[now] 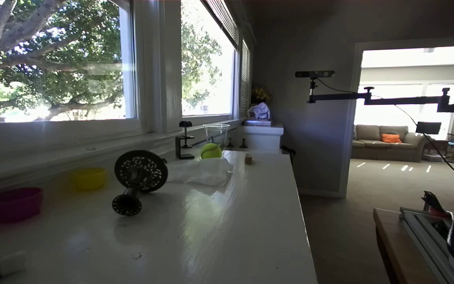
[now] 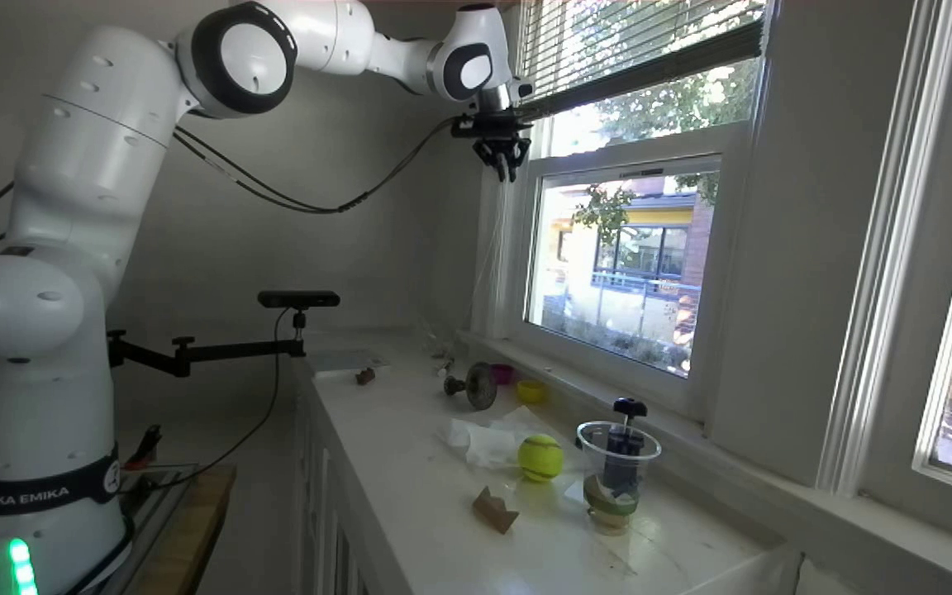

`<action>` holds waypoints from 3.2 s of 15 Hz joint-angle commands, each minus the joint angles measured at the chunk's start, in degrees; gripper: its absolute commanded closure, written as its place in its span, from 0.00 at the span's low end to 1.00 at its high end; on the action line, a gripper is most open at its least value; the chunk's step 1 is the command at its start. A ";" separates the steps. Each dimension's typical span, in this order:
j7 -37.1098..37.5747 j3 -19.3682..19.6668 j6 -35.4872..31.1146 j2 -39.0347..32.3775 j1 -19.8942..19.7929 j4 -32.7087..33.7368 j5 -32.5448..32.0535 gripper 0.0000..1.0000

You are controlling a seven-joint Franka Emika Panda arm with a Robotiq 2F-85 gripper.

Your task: Pull the white cord on the left side of the window on the left

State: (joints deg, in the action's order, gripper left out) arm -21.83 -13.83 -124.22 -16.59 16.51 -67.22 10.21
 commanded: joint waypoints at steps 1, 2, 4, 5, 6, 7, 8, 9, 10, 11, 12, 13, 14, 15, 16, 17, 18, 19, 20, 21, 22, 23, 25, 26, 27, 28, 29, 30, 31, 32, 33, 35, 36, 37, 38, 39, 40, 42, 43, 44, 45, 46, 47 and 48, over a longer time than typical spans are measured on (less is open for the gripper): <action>0.20 -0.11 1.79 -1.61 0.16 3.23 -0.01 1.00; 0.18 -0.08 1.75 -1.57 0.11 3.15 0.01 1.00; 0.15 -0.05 1.71 -1.58 0.04 3.10 0.05 1.00; 0.18 -0.02 1.69 -1.58 0.02 3.05 0.05 1.00; 0.20 0.11 1.71 -1.38 -0.07 2.77 -0.06 1.00; 0.25 0.37 1.80 -0.90 -0.28 2.08 -0.29 1.00; 0.66 1.08 1.61 0.15 -0.67 0.47 -1.07 1.00; 0.97 1.93 1.27 1.54 -1.24 -1.52 -1.67 1.00; 1.00 2.56 1.26 2.35 -1.71 -2.48 -1.84 1.00; 0.97 3.36 1.07 3.61 -2.28 -3.99 -1.83 1.00; 0.79 4.24 1.38 5.30 -2.96 -5.47 -1.83 1.00; 0.84 4.86 1.31 6.32 -3.37 -6.79 -1.64 1.00; 0.80 5.56 2.27 8.34 -4.01 -8.47 -1.61 1.00; 0.84 6.03 2.68 10.02 -4.32 -10.15 -1.50 1.00; 0.90 6.40 3.30 11.56 -4.55 -11.50 -1.53 1.00; 0.96 6.76 4.21 13.19 -4.78 -12.72 -1.55 1.00; 1.33 7.09 4.84 15.08 -4.90 -14.41 -1.95 1.00; 1.79 7.51 5.43 16.94 -5.09 -16.15 -2.35 1.00; 2.40 7.92 6.02 18.65 -5.25 -17.84 -2.86 1.00; 2.88 8.31 6.30 20.17 -5.60 -19.78 -2.89 1.00; 3.48 8.61 6.41 21.40 -5.84 -21.35 -3.14 1.00; 4.21 8.85 6.04 22.51 -5.99 -22.82 -3.47 1.00; 5.58 9.50 6.63 24.33 -6.59 -24.93 -3.94 1.00; 6.29 9.72 6.94 25.01 -6.94 -26.01 -3.94 1.00; 7.18 9.86 7.01 25.62 -7.18 -27.09 -4.24 1.00; 8.14 10.12 7.64 26.21 -7.61 -28.28 -4.74 1.00; 9.05 9.58 8.31 26.59 -8.78 -29.34 -4.89 1.00; 9.58 9.78 8.18 27.05 -9.18 -30.93 -4.97 1.00; 10.18 9.93 8.13 27.59 -9.58 -32.62 -4.72 1.00; 10.80 10.05 7.87 27.98 -10.03 -34.29 -4.70 1.00; 11.35 10.22 7.83 28.38 -10.42 -35.91 -4.41 1.00; 12.82 10.30 8.76 28.62 -10.99 -37.53 -4.60 1.00; 13.72 10.25 9.32 28.64 -11.19 -38.12 -4.64 1.00; 14.47 10.38 9.91 28.75 -11.44 -38.75 -4.56 1.00; 15.21 10.43 10.61 28.85 -11.66 -39.19 -4.63 1.00; 15.73 10.44 11.13 28.97 -11.75 -39.60 -4.47 1.00; 16.06 10.44 11.54 28.97 -11.80 -39.72 -4.31 1.00; 16.26 10.35 11.71 28.76 -11.76 -39.21 -3.88 1.00; 16.20 10.32 11.47 28.80 -11.67 -39.13 -3.61 1.00; 16.00 10.23 11.01 28.77 -11.57 -38.69 -3.62 1.00; 15.80 10.13 10.58 28.75 -11.47 -38.18 -3.67 1.00; 15.56 9.98 9.90 28.79 -11.34 -37.57 -3.79 1.00; 15.39 9.84 9.38 28.87 -11.25 -37.21 -3.98 1.00; 15.07 9.67 8.63 28.98 -11.14 -36.42 -4.30 1.00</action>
State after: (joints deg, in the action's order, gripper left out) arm -6.70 -3.86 -114.92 10.74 5.60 -102.68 7.79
